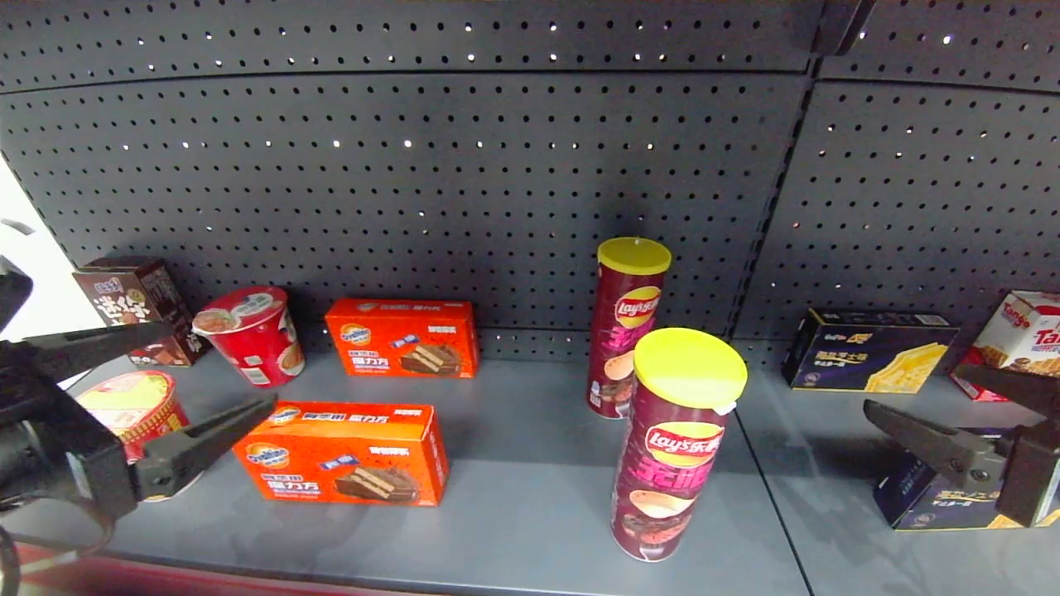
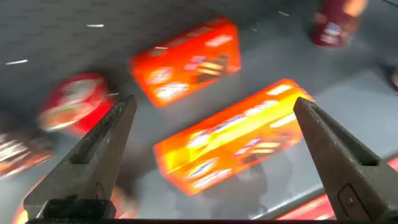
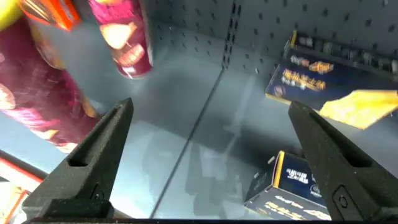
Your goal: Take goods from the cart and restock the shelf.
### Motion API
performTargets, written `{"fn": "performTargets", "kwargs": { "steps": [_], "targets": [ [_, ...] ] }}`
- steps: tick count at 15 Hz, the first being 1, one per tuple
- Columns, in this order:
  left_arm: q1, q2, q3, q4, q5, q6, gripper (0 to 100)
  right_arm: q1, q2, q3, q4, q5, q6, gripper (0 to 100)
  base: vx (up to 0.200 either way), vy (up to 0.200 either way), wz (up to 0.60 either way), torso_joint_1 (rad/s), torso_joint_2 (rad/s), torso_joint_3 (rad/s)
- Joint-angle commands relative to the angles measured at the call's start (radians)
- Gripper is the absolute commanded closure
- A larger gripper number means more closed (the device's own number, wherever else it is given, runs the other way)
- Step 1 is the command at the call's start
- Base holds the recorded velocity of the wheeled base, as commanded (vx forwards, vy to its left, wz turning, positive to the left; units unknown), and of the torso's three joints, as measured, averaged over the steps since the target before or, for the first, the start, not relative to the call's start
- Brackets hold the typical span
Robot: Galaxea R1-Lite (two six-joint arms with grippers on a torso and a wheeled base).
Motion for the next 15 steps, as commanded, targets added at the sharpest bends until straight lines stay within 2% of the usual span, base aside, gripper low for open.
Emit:
{"fn": "performTargets", "kwargs": {
  "steps": [1,3,8,10,15],
  "targets": [
    [0.059,-0.119,0.038,0.011,0.004,-0.003,0,0.003,-0.042,0.009,-0.002,0.014,-0.001,0,0.0,0.0,0.0,0.0,0.0,0.0],
    [0.059,-0.15,0.076,0.011,0.005,0.005,0,0.021,-0.036,0.018,0.006,0.013,-0.003,0,0.0,0.0,0.0,0.0,0.0,0.0],
    [0.058,-0.141,0.073,0.011,0.042,0.006,0,0.112,0.116,0.04,0.011,-0.003,-0.009,0,0.0,0.0,0.0,0.0,0.0,0.0],
    [0.058,-0.133,0.076,0.014,0.045,0.006,0,0.116,0.191,0.064,0.004,-0.004,-0.013,0,0.0,0.0,0.0,0.0,0.0,0.0],
    [0.058,-0.105,0.078,0.012,0.045,0.005,0,0.121,0.306,0.026,0.0,-0.01,-0.016,0,0.0,0.0,0.0,0.0,0.0,0.0]
  ]
}}
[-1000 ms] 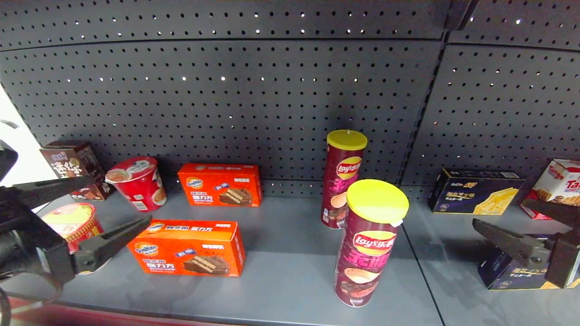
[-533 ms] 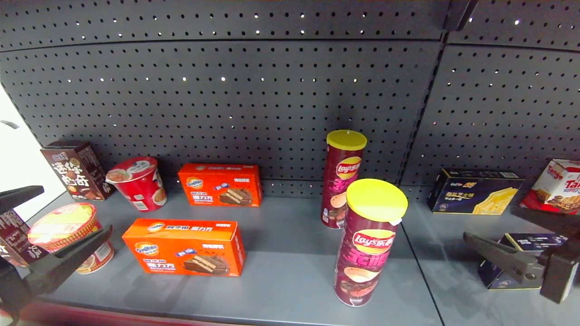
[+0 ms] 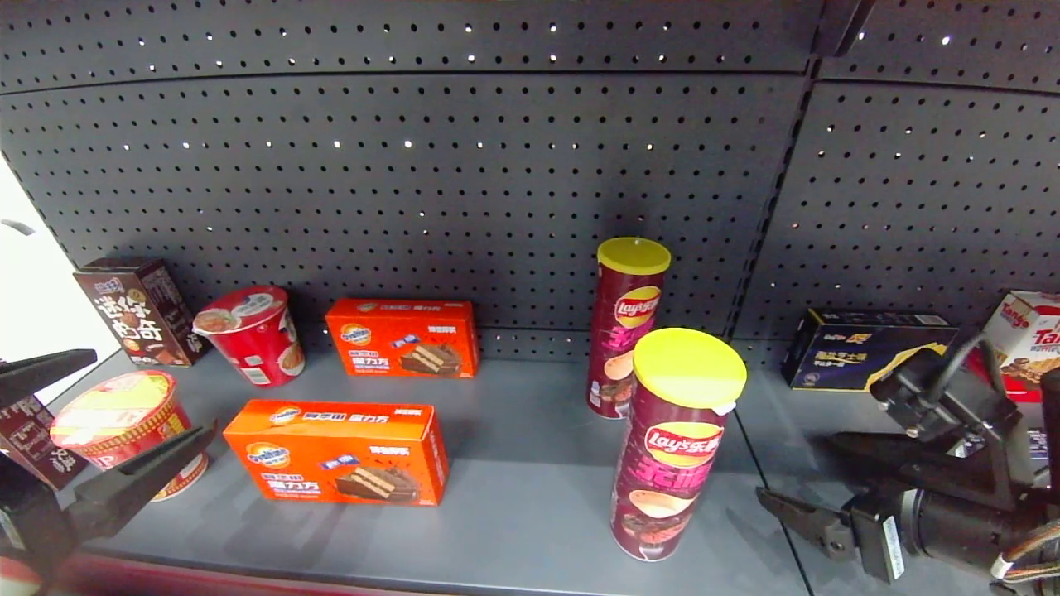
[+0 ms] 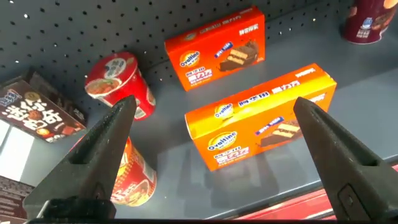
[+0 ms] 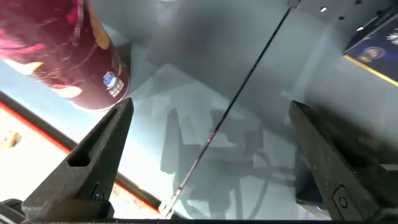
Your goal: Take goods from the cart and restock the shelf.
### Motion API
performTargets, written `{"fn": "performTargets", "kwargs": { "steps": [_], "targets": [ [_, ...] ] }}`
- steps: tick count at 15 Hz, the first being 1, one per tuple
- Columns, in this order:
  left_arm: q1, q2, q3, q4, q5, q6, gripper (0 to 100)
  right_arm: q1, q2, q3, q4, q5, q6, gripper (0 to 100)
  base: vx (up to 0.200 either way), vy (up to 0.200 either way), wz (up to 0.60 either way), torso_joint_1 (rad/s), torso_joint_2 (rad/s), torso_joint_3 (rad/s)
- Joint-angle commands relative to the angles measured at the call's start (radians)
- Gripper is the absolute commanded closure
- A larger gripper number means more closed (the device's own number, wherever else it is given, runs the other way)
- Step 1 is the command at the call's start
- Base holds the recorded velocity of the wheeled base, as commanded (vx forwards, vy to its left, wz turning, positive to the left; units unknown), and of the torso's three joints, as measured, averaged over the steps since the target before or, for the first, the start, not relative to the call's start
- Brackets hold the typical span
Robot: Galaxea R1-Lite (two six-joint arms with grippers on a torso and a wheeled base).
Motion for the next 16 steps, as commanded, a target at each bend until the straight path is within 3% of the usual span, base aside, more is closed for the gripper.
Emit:
{"fn": "performTargets", "kwargs": {
  "steps": [1,16],
  "targets": [
    [0.0,0.013,0.008,-0.001,-0.001,0.0,0,0.004,0.065,-0.016,0.0,-0.008,0.0,0,0.0,0.0,0.0,0.0,0.0,0.0],
    [-0.005,0.039,0.028,-0.004,-0.009,-0.003,0,0.081,0.192,-0.125,-0.003,-0.009,0.001,0,0.0,0.0,0.0,0.0,0.0,0.0]
  ]
}}
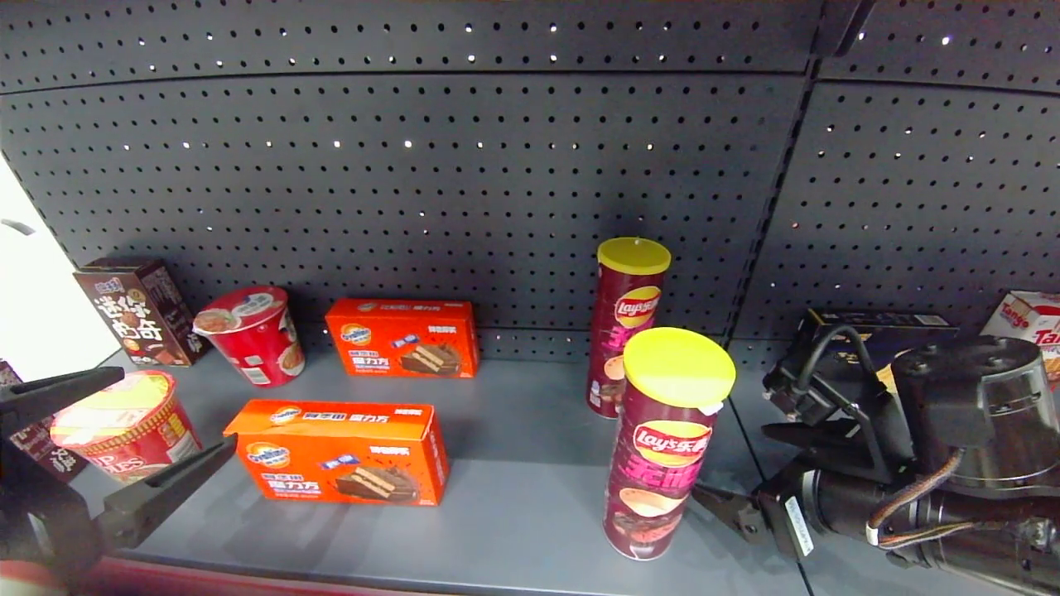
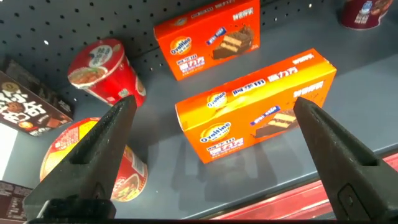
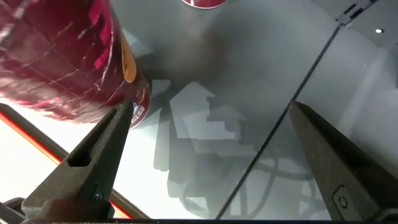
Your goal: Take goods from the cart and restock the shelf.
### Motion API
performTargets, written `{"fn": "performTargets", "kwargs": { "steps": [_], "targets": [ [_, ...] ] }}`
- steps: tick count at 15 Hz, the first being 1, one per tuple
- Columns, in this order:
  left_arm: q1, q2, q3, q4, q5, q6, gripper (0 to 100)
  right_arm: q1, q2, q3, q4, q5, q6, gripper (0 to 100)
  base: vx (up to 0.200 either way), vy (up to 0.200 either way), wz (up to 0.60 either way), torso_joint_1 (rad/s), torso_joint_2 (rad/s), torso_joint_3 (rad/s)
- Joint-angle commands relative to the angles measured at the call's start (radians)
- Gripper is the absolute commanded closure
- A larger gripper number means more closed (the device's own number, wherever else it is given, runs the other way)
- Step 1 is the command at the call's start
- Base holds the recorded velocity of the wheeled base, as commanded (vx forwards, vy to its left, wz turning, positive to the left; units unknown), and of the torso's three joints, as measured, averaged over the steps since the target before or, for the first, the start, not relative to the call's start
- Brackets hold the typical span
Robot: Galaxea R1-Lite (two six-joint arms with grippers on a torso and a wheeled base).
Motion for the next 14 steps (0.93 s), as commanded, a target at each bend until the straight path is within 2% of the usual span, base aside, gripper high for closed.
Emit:
{"fn": "performTargets", "kwargs": {
  "steps": [1,14],
  "targets": [
    [0.0,0.008,0.011,-0.003,0.0,-0.001,0,0.003,0.011,-0.002,-0.012,0.002,0.0,0,0.0,0.0,0.0,0.0,0.0,0.0],
    [0.0,0.005,0.019,-0.003,0.0,-0.001,0,0.022,0.057,-0.01,-0.049,0.005,-0.002,0,0.0,0.0,0.0,0.0,0.0,0.0]
  ]
}}
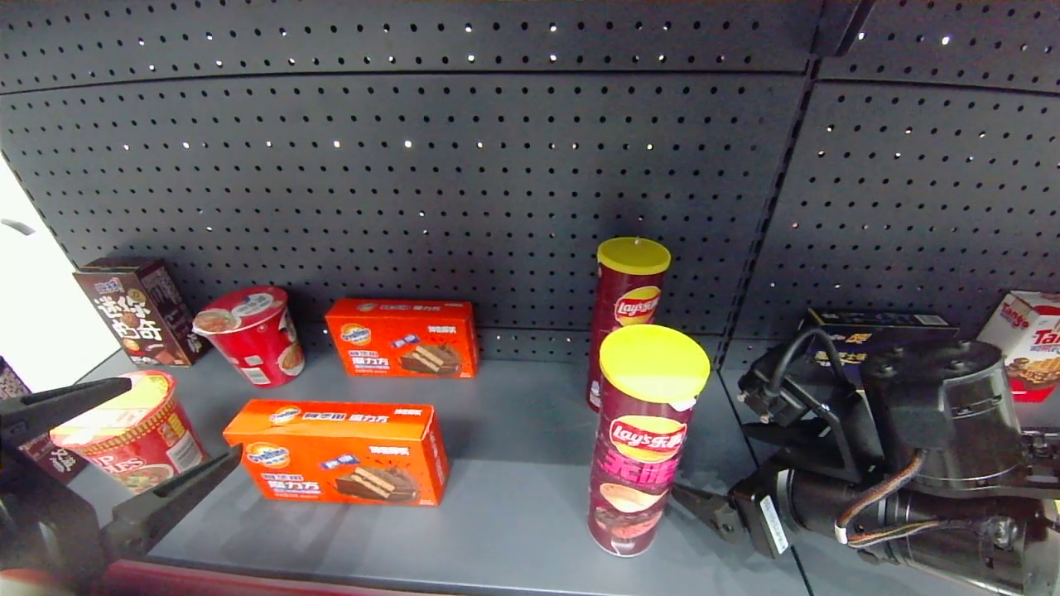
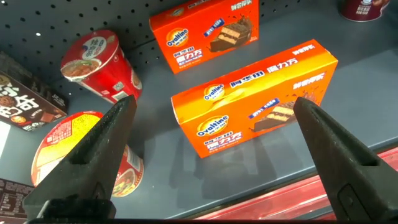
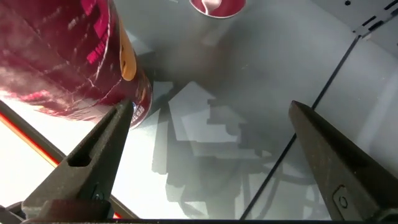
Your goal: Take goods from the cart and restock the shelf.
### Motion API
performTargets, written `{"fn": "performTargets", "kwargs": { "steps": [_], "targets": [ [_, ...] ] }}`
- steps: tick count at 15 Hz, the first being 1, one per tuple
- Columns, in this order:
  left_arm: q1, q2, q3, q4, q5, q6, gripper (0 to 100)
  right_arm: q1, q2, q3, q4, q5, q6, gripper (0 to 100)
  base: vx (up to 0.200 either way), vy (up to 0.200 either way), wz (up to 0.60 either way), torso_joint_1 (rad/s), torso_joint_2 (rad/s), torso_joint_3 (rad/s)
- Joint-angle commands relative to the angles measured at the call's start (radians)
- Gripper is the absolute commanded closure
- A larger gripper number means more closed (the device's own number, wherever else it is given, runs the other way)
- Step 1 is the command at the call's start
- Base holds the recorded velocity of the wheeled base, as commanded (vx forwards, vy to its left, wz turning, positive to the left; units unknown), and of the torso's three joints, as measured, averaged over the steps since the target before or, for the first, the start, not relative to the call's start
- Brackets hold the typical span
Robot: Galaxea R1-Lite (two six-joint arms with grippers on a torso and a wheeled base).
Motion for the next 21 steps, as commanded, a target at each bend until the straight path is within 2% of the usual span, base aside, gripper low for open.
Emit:
{"fn": "performTargets", "kwargs": {
  "steps": [1,13,21],
  "targets": [
    [0.0,0.002,0.001,0.001,0.0,0.0,0,0.0,0.009,-0.001,-0.002,0.002,-0.001,0,0.0,0.0,0.0,0.0,0.0,0.0],
    [0.0,0.002,0.003,0.002,0.0,0.0,0,0.001,0.028,-0.001,-0.025,0.005,-0.001,0,0.0,0.0,0.0,0.0,0.0,0.0],
    [0.001,-0.001,0.037,-0.007,0.0,-0.001,0,0.0,0.029,0.002,-0.03,0.003,-0.001,0,0.0,0.0,0.0,0.0,0.0,0.0]
  ]
}}
